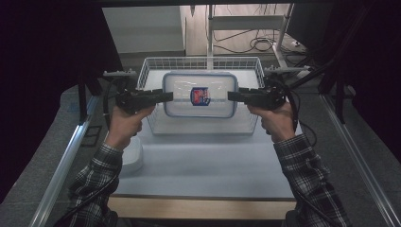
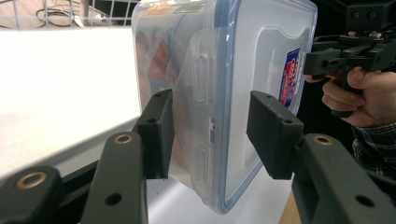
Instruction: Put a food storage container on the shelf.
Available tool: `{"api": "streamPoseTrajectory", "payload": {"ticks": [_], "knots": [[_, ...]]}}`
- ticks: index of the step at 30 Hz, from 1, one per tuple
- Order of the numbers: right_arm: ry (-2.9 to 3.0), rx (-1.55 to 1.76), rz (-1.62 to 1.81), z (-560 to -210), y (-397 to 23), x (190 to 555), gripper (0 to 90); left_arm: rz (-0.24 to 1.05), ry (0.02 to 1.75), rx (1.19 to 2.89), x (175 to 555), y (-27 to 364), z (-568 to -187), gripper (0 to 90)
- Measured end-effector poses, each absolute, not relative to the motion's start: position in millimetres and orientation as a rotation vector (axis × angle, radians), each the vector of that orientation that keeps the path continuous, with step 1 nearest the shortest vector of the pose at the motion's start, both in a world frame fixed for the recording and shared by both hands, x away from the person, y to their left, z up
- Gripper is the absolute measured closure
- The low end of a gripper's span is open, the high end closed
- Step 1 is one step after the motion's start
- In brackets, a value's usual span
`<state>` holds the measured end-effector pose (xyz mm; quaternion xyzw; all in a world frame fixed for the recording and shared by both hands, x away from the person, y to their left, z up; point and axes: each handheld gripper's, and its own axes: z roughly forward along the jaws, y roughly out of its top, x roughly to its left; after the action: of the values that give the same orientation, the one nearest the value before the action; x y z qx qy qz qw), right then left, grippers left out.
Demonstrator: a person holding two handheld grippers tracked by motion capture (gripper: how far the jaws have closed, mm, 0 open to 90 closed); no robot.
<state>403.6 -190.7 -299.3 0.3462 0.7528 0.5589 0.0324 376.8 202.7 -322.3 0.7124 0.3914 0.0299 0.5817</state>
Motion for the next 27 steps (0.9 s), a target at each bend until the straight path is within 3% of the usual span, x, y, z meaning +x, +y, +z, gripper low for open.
{"api": "streamPoseTrajectory", "payload": {"ticks": [13, 27], "knots": [[2.28, 1.101, 1.734, -284, -188, 435, 52.2, 0.057, 0.923, 1.65, 415, 205, -307, 52.3], [2.283, 1.18, 1.697, -287, -180, 467, 51.3, 0.008, 0.978, 1.631, 447, 210, -321, 51.4]]}}
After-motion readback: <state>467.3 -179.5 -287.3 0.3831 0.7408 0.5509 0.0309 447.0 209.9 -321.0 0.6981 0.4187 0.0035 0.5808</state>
